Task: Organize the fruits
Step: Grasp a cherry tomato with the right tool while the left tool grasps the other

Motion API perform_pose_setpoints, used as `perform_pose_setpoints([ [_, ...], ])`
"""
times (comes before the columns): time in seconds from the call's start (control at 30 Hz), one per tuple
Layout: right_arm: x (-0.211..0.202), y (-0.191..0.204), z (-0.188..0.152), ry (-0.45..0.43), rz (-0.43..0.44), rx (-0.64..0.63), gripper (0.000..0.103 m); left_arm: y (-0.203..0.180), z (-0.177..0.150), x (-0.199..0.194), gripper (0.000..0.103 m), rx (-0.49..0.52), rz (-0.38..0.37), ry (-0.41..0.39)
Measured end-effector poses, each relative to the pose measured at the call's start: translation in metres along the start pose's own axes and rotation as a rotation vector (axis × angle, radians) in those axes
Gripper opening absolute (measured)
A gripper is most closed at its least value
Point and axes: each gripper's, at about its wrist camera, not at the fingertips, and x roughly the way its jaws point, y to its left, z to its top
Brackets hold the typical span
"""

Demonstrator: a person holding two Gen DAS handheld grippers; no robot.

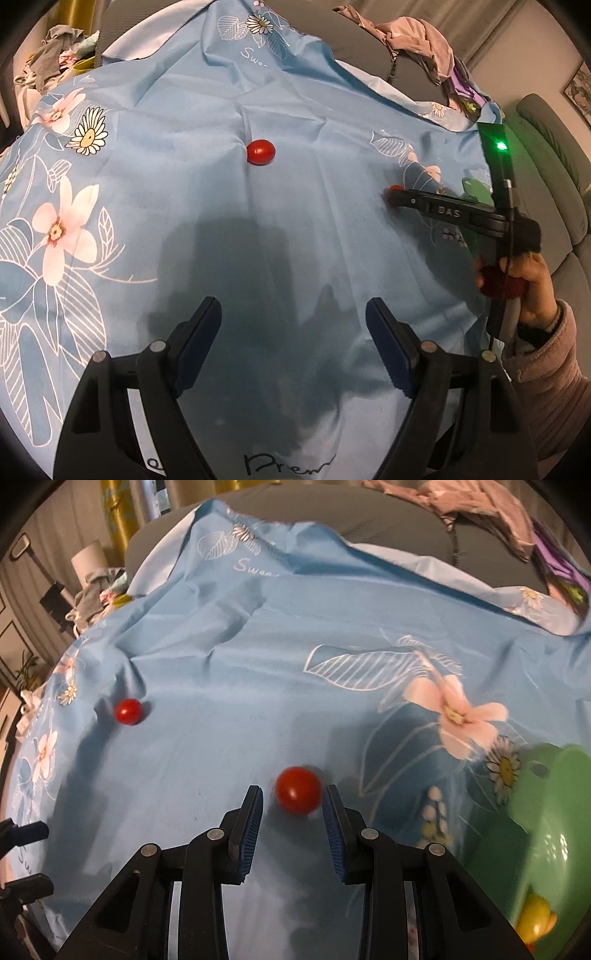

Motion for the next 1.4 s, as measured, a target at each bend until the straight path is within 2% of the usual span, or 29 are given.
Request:
perform_pose_setpoints([
  [0.27,0.011,-0.005,0.007,0.013,0.033,0.005,0.033,-0.004,0.015,0.005,0.081,0.015,0.018,-0.010],
  [0.4,0.008,-0.010,0.005,0.014,0.044,0.025,0.030,-0.010,0.032,0.009,0.080,0.048,0.039,-0.028],
  [0.53,-0.005,-0.018,-0.003,-0.018,0.153,0.091,0.030,-0.017,0.058,0.017,0.078,0.098,0.063,-0.055],
  [0.73,-0.021,-0.018,-0.014,-0.054,0.254,0.115,0.030,-0.019,0.097,0.055,0.053,0.172,0.159,-0.035],
  [0.77,-0.022,-0.017,-0.016,-0.054,0.268,0.114,0.030,-0.018,0.102,0.062,0.046,0.177,0.173,-0.024],
  [0.8,-0.022,-0.016,-0.016,-0.054,0.275,0.112,0.030,-0.017,0.107,0.069,0.044,0.182,0.174,-0.006],
  [0.9,-0.024,-0.014,-0.018,-0.062,0.300,0.108,0.030,-0.018,0.114,0.083,0.043,0.224,0.209,0.019],
  [1.03,-0.022,-0.011,-0.018,-0.066,0.329,0.101,0.030,-0.024,0.117,0.095,0.044,0.310,0.292,0.035],
  [1.27,-0.019,-0.006,-0.017,-0.070,0.354,0.101,0.030,-0.021,0.129,0.105,0.043,0.348,0.312,0.044],
  [1.4,-0.022,-0.008,-0.020,-0.076,0.357,0.107,0.030,-0.025,0.132,0.113,0.044,0.424,0.322,0.089],
])
